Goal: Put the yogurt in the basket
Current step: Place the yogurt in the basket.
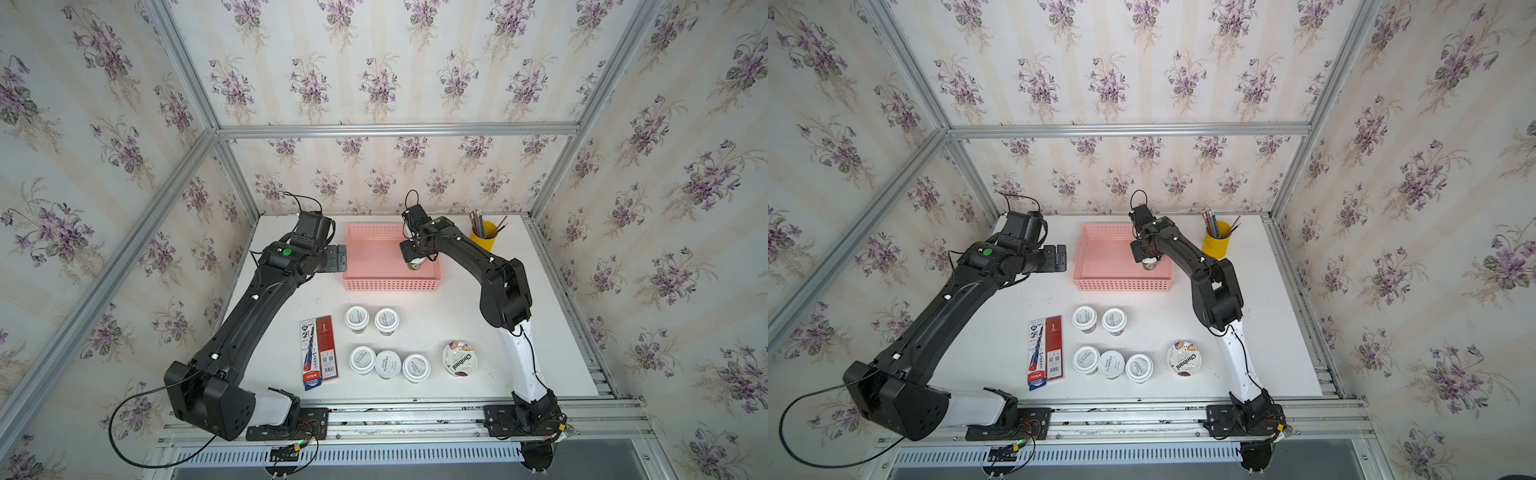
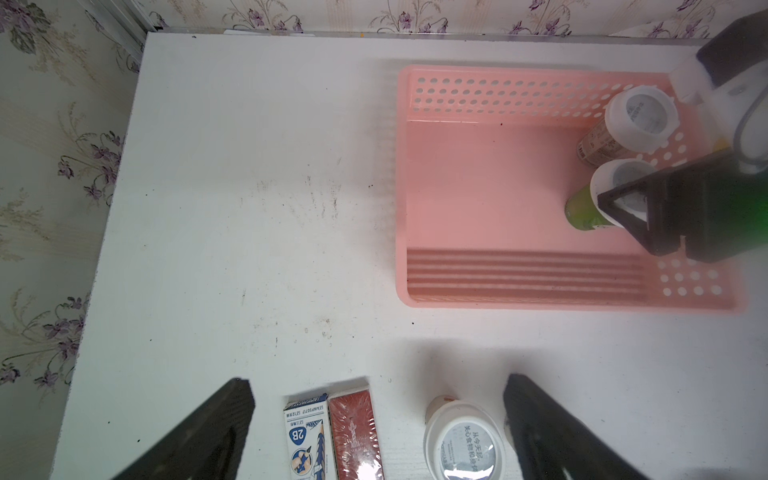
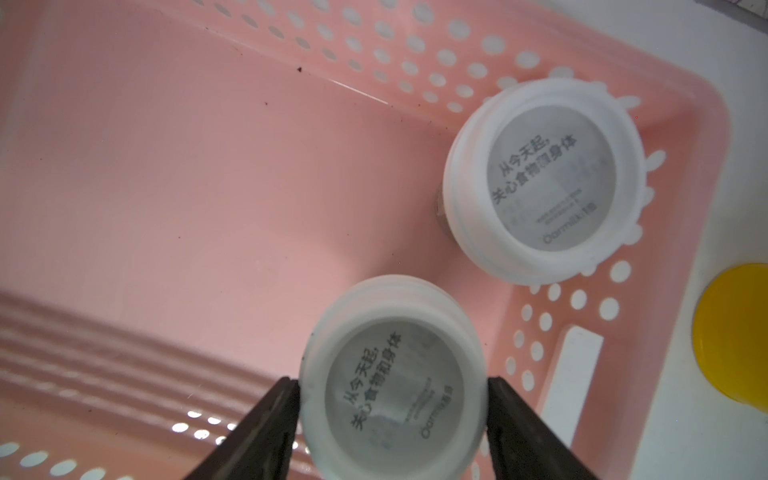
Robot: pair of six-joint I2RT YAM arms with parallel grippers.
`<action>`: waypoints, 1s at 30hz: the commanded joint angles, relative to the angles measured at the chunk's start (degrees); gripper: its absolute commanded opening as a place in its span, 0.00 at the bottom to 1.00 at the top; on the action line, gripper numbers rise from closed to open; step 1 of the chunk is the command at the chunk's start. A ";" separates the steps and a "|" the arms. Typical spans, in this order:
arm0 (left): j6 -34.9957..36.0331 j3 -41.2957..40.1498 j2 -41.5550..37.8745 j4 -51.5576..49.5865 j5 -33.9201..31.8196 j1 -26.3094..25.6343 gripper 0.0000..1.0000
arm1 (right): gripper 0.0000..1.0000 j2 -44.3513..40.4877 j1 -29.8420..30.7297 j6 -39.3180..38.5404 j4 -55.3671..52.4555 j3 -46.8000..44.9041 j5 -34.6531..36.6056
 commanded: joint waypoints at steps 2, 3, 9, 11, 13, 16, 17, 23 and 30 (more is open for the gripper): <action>0.66 0.35 0.14 0.79 0.23 0.08 0.99 | 0.71 -0.15 -0.06 0.19 0.40 -0.22 1.61; 0.59 0.35 0.14 0.81 0.23 0.08 0.99 | 0.71 -0.13 -0.06 0.17 0.34 -0.26 1.73; 0.65 0.12 0.14 0.83 0.14 0.08 0.99 | 0.71 -0.24 -0.06 -0.09 0.17 -0.70 4.31; 0.62 0.27 0.14 0.75 0.22 0.08 0.99 | 0.71 -0.24 -0.06 -0.21 0.00 -0.88 5.20; 0.65 0.27 0.08 0.71 0.19 0.08 0.99 | 0.71 -0.51 -0.06 -0.21 0.05 -1.33 5.73; 0.65 0.18 0.14 0.79 0.32 0.07 0.99 | 0.71 -1.07 -0.10 -0.24 0.54 -2.47 6.60; 0.65 0.14 0.14 0.70 0.32 0.07 0.99 | 0.71 -1.21 -0.06 -0.35 0.56 -2.54 6.83; 0.39 -0.26 -0.21 1.05 0.91 0.07 0.99 | 0.71 -1.63 -0.07 -0.56 0.87 -3.07 7.81; 0.50 -0.04 0.14 0.93 1.73 0.11 0.99 | 0.73 -1.44 -0.06 -1.14 0.87 -2.37 7.55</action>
